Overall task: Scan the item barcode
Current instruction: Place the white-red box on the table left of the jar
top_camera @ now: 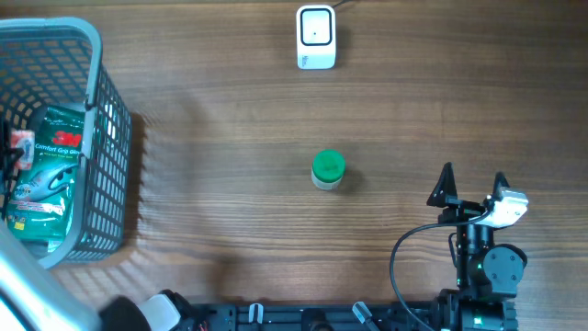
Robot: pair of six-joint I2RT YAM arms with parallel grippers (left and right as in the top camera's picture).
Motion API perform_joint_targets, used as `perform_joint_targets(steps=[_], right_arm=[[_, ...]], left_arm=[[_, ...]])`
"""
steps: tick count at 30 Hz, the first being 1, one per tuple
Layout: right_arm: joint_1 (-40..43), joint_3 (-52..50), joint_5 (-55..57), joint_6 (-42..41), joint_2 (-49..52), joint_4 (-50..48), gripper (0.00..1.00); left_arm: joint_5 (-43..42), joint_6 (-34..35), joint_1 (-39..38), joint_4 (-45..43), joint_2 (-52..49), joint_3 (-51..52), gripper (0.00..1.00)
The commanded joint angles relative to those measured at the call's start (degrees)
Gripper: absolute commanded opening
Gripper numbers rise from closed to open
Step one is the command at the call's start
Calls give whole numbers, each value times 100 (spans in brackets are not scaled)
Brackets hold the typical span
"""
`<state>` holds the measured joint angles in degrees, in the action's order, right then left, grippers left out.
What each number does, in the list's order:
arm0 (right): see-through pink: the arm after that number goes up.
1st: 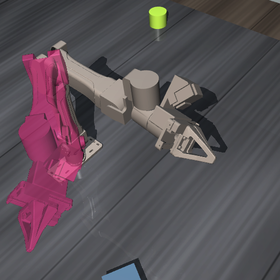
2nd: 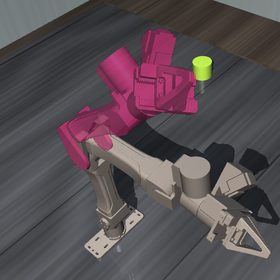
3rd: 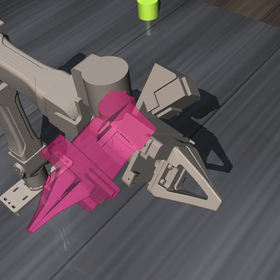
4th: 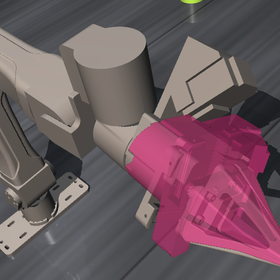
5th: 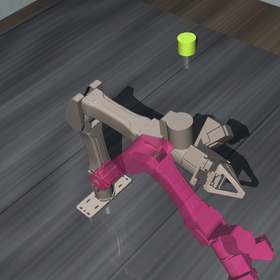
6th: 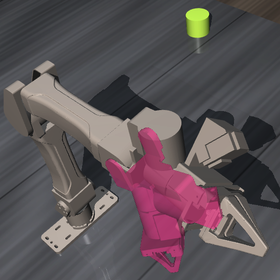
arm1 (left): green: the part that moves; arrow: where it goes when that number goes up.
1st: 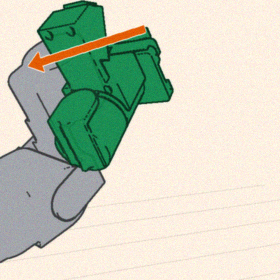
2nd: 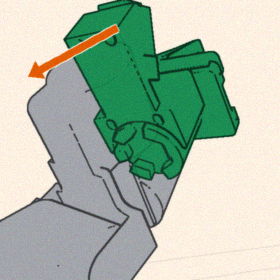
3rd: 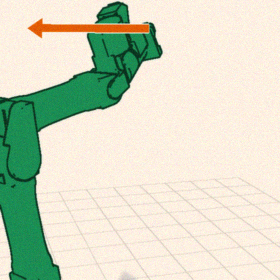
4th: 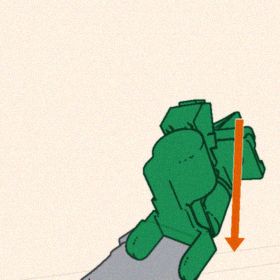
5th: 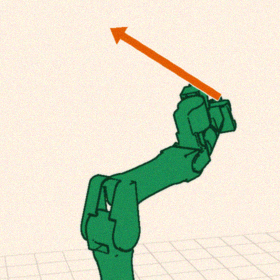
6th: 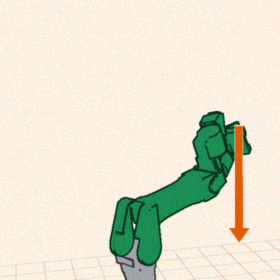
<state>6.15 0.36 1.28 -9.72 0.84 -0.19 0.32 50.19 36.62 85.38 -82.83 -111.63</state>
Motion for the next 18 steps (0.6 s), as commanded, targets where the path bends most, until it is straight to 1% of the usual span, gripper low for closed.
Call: perform_joint_targets(steps=[1, 2, 4, 7, 9, 11, 12, 13, 15, 16, 18], right_arm=[[2, -7, -79, 70, -42, -20, 100], [2, -7, -76, 70, -42, -20, 100], [2, -7, -79, 70, -42, -20, 100], [2, -7, -79, 72, -42, -20, 100], [2, -7, -79, 70, -42, -20, 100], [2, -7, -79, 72, -42, -20, 100], [2, -7, -79, 72, -42, -20, 100], [2, -7, -79, 70, -42, -20, 100], [2, -7, -76, 72, -42, -20, 100], [2, -7, -76, 70, -42, -20, 100], [2, -7, -79, 70, -42, -20, 100]], left_arm=[[-654, -46, -942, 44, 605, -98, 33], [-651, -46, -1311, 42, 669, -98, 33], [-610, -50, -2413, 37, 693, -70, 33], [46, -48, -4116, 42, 507, 181, 34], [444, 33, -4881, 31, 372, 476, 35], [673, 267, -5528, -98, 234, 955, 35], [734, 389, -5818, -293, 173, 1303, 36], [721, 525, -6111, -686, 107, 1818, 37], [721, 778, -6439, -1287, -2, 2562, 42], [673, 984, -6625, -1768, -96, 3106, 43], [437, 1104, -6843, -2524, -247, 3860, 43]])
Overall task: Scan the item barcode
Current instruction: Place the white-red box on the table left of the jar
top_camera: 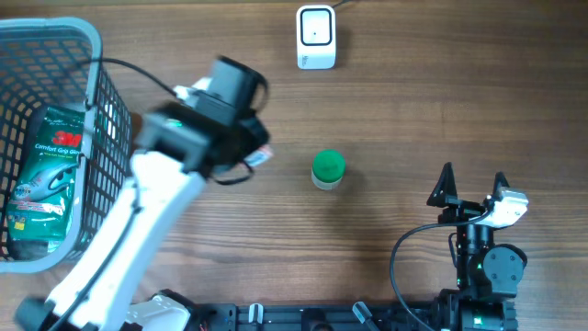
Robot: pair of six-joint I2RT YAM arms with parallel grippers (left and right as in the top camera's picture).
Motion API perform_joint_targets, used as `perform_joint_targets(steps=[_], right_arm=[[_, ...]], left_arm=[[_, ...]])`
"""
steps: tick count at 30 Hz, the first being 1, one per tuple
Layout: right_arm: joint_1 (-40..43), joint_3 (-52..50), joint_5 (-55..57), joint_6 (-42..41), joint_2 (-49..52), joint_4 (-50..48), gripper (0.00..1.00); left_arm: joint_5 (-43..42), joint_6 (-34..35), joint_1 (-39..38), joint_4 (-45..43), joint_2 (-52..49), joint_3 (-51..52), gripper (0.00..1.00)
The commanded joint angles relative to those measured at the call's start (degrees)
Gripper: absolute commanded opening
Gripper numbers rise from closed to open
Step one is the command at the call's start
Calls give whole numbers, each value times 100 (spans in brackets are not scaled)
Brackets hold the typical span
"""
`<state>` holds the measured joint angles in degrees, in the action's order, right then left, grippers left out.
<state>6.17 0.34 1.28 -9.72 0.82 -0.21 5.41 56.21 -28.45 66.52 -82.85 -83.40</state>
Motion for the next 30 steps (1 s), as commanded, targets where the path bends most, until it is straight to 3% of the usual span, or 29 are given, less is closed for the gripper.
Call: perform_joint_targets(steps=[1, 5, 7, 10, 16, 21, 25, 30], right_arm=[[0, -4, -76, 70, -39, -17, 100], [0, -4, -79, 72, -39, -17, 100], [0, -4, -76, 72, -39, -17, 100], [0, -4, -79, 72, -39, -17, 100], [0, -4, -79, 70, -39, -17, 100], [0, -4, -79, 72, -39, -17, 100], [0, -4, -79, 70, -39, -17, 99], [0, -4, -79, 70, -39, -17, 100]], left_arm=[[-299, 573, -463, -1196, -376, 1550, 43], [-603, 946, -640, -2358, -841, 2653, 43], [-625, 944, -649, -2413, -953, 2710, 50], [-627, 944, -656, -2409, -916, 2702, 100], [-474, 857, -605, -2085, -522, 2173, 100], [667, 850, -605, -1126, 168, 1145, 100], [1281, 103, -463, -986, 706, 334, 100], [1700, -640, 295, -997, 1342, -485, 100]])
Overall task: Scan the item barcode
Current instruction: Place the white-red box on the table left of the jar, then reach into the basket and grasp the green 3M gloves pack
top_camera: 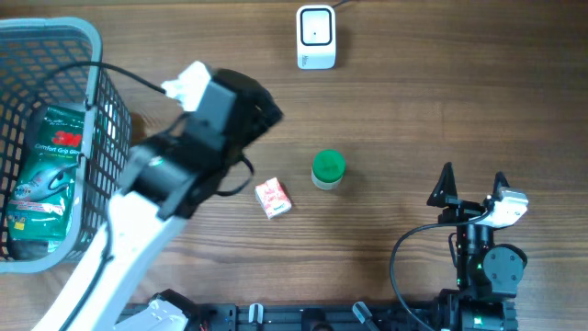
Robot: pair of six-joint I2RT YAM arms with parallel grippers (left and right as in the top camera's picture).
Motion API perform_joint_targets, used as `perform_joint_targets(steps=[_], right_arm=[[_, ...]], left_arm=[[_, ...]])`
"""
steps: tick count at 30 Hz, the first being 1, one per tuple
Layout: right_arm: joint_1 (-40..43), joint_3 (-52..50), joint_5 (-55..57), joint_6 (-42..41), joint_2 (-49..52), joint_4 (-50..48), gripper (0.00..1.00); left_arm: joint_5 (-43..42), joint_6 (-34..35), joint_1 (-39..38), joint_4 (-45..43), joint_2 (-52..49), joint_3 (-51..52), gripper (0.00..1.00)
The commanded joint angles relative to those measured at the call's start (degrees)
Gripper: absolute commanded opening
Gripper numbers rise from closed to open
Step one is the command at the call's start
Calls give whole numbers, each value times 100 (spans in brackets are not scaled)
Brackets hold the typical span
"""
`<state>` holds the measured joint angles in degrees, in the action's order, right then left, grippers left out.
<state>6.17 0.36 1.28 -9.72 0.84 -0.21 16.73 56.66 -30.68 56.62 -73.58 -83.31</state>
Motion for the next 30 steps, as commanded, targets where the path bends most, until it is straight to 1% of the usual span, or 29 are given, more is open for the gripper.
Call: perform_joint_targets(steps=[1, 3, 4, 5, 6, 8, 10, 12, 13, 16, 17, 19, 21, 24, 30], right_arm=[[0, -7, -79, 72, -42, -17, 100], [0, -7, -76, 70, -42, -17, 100], [0, -7, -79, 70, -42, -17, 100], [0, -7, -76, 70, -42, -17, 100], [0, -7, -76, 72, -42, -17, 100], [0, -7, -76, 70, -42, -17, 100], [0, -7, -76, 72, -42, -17, 100], [0, -7, -79, 74, -42, -17, 100], [0, -7, -79, 72, -42, -17, 100], [0, -7, -79, 70, -42, -17, 100], [0, -7, -76, 70, -42, -17, 100], [0, -7, -76, 72, -42, -17, 99], [0, -7, -76, 72, -42, -17, 100], [0, -7, -79, 70, -42, -17, 100], [0, -7, -76, 70, -42, -17, 99]], left_arm=[[573, -822, 772, -31, 527, -634, 100], [640, -1147, 1410, -37, 734, -872, 100], [754, -1193, 1991, -7, 863, -960, 100], [763, -1193, 2347, 9, 933, -966, 100], [756, -1106, 3021, 114, 1021, -966, 100], [730, -844, 3810, 352, 1049, -966, 100], [601, -214, 4900, 807, 951, -964, 100], [125, -66, 5794, 981, 708, -957, 100], [-118, -66, 6096, 990, 577, -957, 100], [-1211, -20, 7110, 1058, -127, -955, 100], [-1449, 37, 7289, 1104, -317, -953, 100], [-1908, 468, 7681, 1333, -927, -953, 100], [-2144, 601, 7818, 1368, -1366, -953, 100], [-2179, 684, 7794, 1331, -2057, -953, 100], [-2159, 855, 7696, 1325, -2997, -953, 100]])
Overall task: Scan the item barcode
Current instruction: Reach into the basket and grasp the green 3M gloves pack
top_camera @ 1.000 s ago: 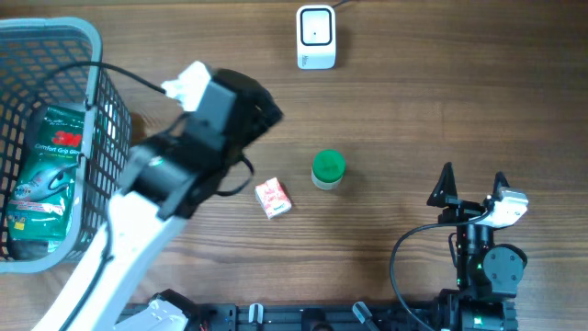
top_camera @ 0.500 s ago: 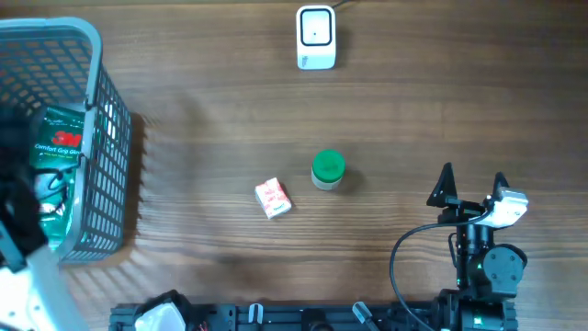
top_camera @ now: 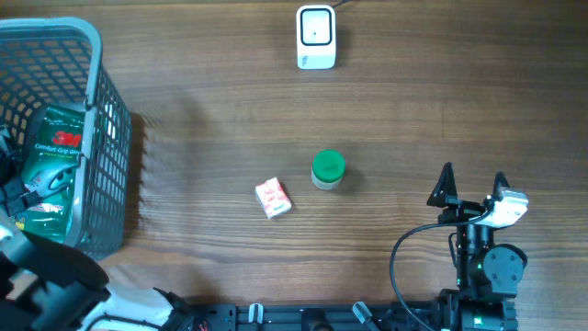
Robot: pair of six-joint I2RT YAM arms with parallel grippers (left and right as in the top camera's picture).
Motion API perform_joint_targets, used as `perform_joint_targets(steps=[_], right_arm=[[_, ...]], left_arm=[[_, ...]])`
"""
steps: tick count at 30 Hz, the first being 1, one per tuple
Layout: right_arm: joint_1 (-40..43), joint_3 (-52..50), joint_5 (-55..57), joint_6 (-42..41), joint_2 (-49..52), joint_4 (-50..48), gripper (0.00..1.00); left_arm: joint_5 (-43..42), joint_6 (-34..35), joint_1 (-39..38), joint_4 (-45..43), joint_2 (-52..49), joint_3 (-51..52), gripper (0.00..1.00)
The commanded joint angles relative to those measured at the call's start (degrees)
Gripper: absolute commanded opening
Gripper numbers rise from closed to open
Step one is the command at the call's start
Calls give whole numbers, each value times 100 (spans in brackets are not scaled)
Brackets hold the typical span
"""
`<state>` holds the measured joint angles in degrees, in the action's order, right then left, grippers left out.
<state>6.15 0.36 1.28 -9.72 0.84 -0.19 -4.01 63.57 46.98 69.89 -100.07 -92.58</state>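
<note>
A small red and white box lies on the wooden table, just left of a jar with a green lid. The white barcode scanner stands at the far edge, in the middle. My left gripper is at the frame's left edge over the basket, mostly cut off, so its jaws do not show. My right gripper rests at the near right, open and holding nothing, far from the box.
A grey mesh basket stands at the left with a green 3M package inside. The left arm's white link crosses the near left corner. A black cable loops beside the right arm.
The left arm has left the table's middle and is now back at the left edge over the basket. The red and white box, the jar and the right arm have not moved.
At first my left gripper was in the basket with the small red and white box. Then it held the box over the table, left of the jar. A second ago the box lay on the table with the arm above it. Now the arm is at the basket.
</note>
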Motion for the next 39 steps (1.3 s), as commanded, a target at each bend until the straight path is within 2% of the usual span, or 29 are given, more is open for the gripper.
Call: perform_joint_targets(steps=[1, 4, 7, 10, 14, 24, 30, 32, 37, 39], right_arm=[[2, -7, -79, 72, -42, -20, 100], [2, -7, -76, 72, -42, -20, 100], [2, -7, -76, 70, -42, -20, 100], [2, -7, -79, 72, -42, -20, 100], [2, -7, -76, 72, -42, -20, 100], [2, -7, -76, 70, -42, -20, 100], [2, -7, -79, 72, -42, -20, 100], [2, -7, -79, 72, -42, -20, 100], [2, -7, -76, 72, -42, -20, 100], [2, -7, -79, 70, -42, -20, 100]], left_arm=[[-83, 164, -105, -15, -461, -26, 100], [-2, 160, -299, -247, -570, 63, 100], [608, 168, -647, -457, -570, 282, 100], [1121, 470, -981, -612, -570, 566, 100], [1117, 914, -1152, -918, -570, 1045, 100], [1117, 931, -1152, -2463, -570, 2041, 100], [1115, 809, -1152, -2826, -557, 2061, 100], [1130, 391, -1145, -3202, -557, 2057, 100], [1233, 463, -1147, -3613, -570, 2057, 100], [1469, 817, -1147, -3604, -570, 2059, 100]])
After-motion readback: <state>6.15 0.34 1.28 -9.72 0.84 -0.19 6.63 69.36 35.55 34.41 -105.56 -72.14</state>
